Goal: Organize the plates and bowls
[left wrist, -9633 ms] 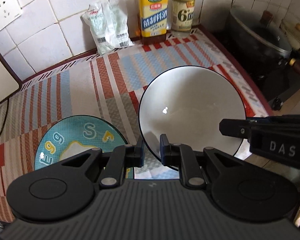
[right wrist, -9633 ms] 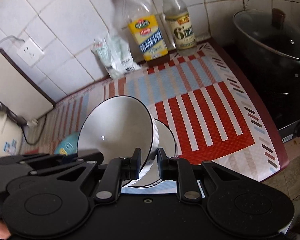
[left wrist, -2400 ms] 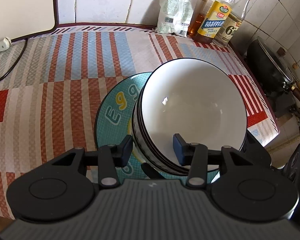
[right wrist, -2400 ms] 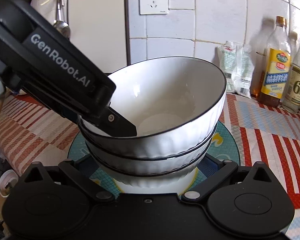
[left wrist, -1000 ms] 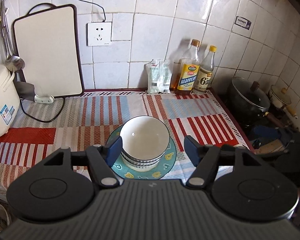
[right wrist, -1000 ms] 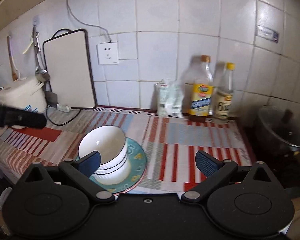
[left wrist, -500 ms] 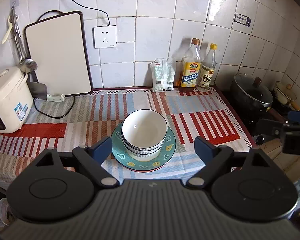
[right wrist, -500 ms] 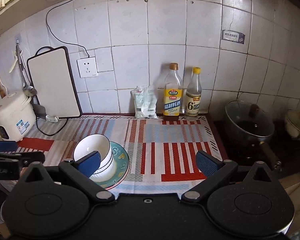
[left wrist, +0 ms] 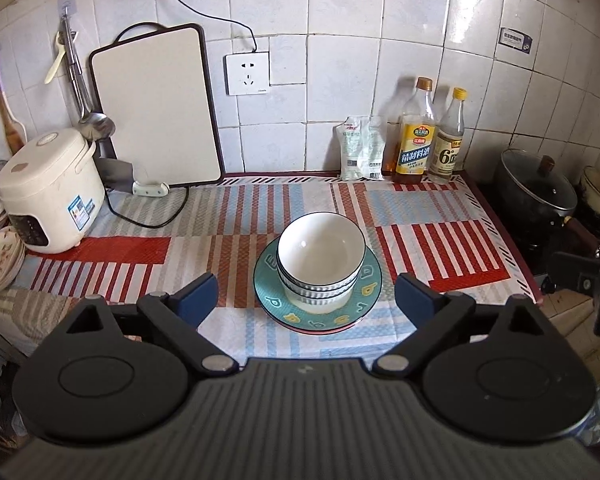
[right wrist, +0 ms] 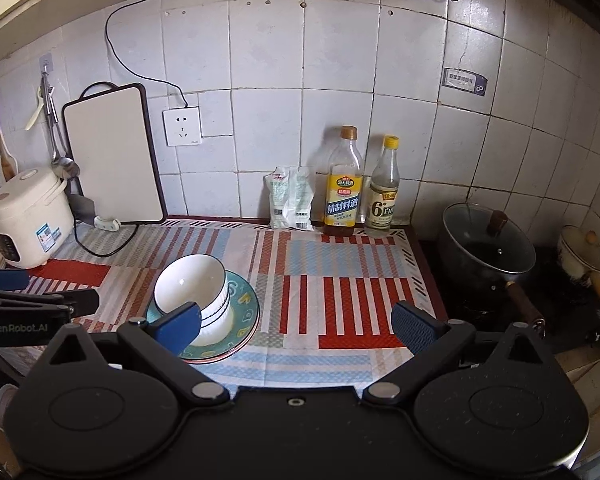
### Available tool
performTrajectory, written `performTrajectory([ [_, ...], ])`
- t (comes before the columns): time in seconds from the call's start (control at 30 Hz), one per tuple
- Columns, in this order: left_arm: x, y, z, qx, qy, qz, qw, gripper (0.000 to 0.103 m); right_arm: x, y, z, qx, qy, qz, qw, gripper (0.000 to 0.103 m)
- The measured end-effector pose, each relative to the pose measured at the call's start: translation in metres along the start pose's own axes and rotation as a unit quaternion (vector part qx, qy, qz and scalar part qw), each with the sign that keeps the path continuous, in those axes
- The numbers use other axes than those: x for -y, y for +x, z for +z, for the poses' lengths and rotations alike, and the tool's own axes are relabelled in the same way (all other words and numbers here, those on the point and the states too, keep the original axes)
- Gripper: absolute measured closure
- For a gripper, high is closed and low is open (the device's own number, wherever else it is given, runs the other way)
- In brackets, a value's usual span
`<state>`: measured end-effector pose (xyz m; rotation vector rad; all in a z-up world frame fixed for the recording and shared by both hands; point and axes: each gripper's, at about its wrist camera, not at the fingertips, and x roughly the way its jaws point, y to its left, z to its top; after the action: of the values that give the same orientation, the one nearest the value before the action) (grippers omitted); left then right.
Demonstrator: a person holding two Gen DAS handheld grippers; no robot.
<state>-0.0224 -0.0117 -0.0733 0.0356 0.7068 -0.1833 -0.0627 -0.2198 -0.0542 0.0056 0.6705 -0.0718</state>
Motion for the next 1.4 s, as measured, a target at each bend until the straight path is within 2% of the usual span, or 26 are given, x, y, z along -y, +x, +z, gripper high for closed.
performTrajectory([
  [0.27, 0.003, -0.010, -0.006, 0.008, -0.009, 0.007, 0.9999, 0.006, -0.001, -0.005, 0.000, 0.005, -0.008, -0.010, 1.000, 0.001],
  [0.47, 0.003, -0.015, -0.007, 0.007, -0.018, 0.013, 0.9997, 0.002, 0.001, -0.009, -0.003, 0.006, -0.015, -0.020, 1.000, 0.000],
  [0.57, 0.004, -0.016, -0.008, 0.001, -0.017, 0.019, 0.9997, 0.000, 0.002, -0.011, -0.004, 0.006, -0.016, -0.027, 0.999, 0.000],
  [0.7, 0.006, -0.018, -0.010, -0.008, -0.011, 0.008, 0.9999, 0.000, 0.003, -0.017, -0.006, 0.005, -0.021, -0.020, 1.000, 0.000],
  [0.87, 0.011, -0.019, -0.010, -0.040, 0.003, -0.001, 0.9992, 0.000, 0.005, -0.027, -0.007, 0.001, -0.013, -0.015, 1.000, 0.000],
  [1.07, 0.021, -0.027, -0.009, -0.042, 0.013, -0.008, 0.9990, 0.000, 0.013, -0.033, -0.005, -0.009, 0.003, -0.021, 1.000, 0.000],
  [1.23, 0.025, -0.027, -0.007, -0.046, 0.025, 0.005, 0.9986, 0.000, 0.021, -0.032, -0.005, -0.015, 0.020, -0.018, 1.000, 0.000],
  [1.4, 0.024, -0.025, -0.007, -0.054, 0.017, 0.005, 0.9984, 0.000, 0.020, -0.030, -0.008, -0.017, 0.014, -0.022, 1.000, 0.000],
])
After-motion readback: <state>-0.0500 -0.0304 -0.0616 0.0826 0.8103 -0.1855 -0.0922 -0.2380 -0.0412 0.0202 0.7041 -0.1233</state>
